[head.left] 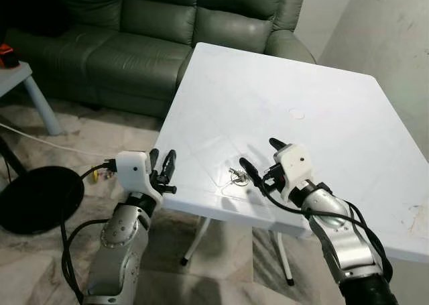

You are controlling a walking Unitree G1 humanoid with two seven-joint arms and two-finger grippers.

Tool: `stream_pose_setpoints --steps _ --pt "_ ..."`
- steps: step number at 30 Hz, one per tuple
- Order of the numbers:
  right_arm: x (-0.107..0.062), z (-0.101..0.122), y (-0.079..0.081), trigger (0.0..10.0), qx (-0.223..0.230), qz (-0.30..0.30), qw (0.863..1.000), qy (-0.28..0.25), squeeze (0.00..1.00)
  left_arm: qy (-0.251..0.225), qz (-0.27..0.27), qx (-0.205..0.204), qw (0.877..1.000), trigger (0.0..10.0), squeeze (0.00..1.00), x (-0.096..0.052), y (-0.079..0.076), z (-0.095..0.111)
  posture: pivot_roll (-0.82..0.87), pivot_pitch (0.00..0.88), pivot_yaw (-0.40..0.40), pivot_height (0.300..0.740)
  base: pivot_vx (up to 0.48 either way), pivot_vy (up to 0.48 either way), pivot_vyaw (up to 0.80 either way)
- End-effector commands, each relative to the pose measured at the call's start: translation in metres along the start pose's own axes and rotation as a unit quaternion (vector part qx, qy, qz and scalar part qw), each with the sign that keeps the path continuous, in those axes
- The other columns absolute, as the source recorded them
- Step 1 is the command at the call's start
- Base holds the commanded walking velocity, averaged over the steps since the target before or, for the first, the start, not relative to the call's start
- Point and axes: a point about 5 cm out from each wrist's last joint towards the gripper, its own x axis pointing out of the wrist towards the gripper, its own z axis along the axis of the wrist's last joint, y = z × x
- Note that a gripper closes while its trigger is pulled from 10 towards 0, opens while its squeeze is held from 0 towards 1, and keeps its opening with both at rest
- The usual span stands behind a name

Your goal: Hang keys on a hook

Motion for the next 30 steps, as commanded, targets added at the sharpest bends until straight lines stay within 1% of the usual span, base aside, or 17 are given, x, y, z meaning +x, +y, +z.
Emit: stream_pose_setpoints --steps 1,2,6,8,12,19,24,30 --pt "0.001 0.0 -0.004 10.0 0.017 0.002 1.0 0.004 0.0 0.001 -0.015 0.001 1.0 10.0 0.0 -0.001 -0.012 0.001 0.18 0.129 -0.163 0.74 0.0 0.0 0.0" --pt "0.002 0.001 -0.004 10.0 0.04 0.005 0.999 0.004 0.0 0.003 -0.017 0.004 1.0 10.0 0.0 -0.004 -0.016 0.0 0.18 0.135 -0.168 0.74 0.0 0.0 0.0" --pt "0.005 0.003 -0.004 10.0 0.073 0.015 0.997 0.002 0.0 0.006 -0.021 0.004 1.0 10.0 0.0 -0.008 -0.022 -0.001 0.18 0.152 -0.176 0.74 0.0 0.0 0.0" --pt "0.005 0.002 -0.003 10.0 0.081 0.019 0.997 0.005 0.0 0.007 -0.023 0.005 1.0 10.0 0.0 -0.009 -0.023 -0.002 0.18 0.155 -0.177 0.74 0.0 0.0 0.0" --pt "0.002 -0.003 -0.001 10.0 0.076 0.036 0.996 0.024 0.0 0.01 -0.028 0.008 1.0 10.0 0.0 -0.011 -0.027 -0.002 0.18 0.164 -0.179 0.74 0.0 0.0 0.0" --pt "-0.004 -0.012 0.001 10.0 0.075 0.048 0.994 0.056 0.0 0.012 -0.031 0.006 0.999 10.0 0.0 -0.012 -0.029 -0.001 0.18 0.174 -0.177 0.74 0.0 0.0 0.0" --pt "-0.01 -0.024 0.005 10.0 0.073 0.062 0.991 0.095 0.0 0.01 -0.036 0.002 0.999 10.0 0.0 -0.012 -0.032 0.001 0.17 0.175 -0.174 0.74 0.0 0.0 0.0" --pt "-0.013 -0.028 0.009 10.0 0.072 0.071 0.989 0.107 0.0 0.009 -0.036 -0.001 0.999 10.0 0.0 -0.013 -0.033 0.002 0.18 0.175 -0.174 0.74 0.0 0.0 0.0"
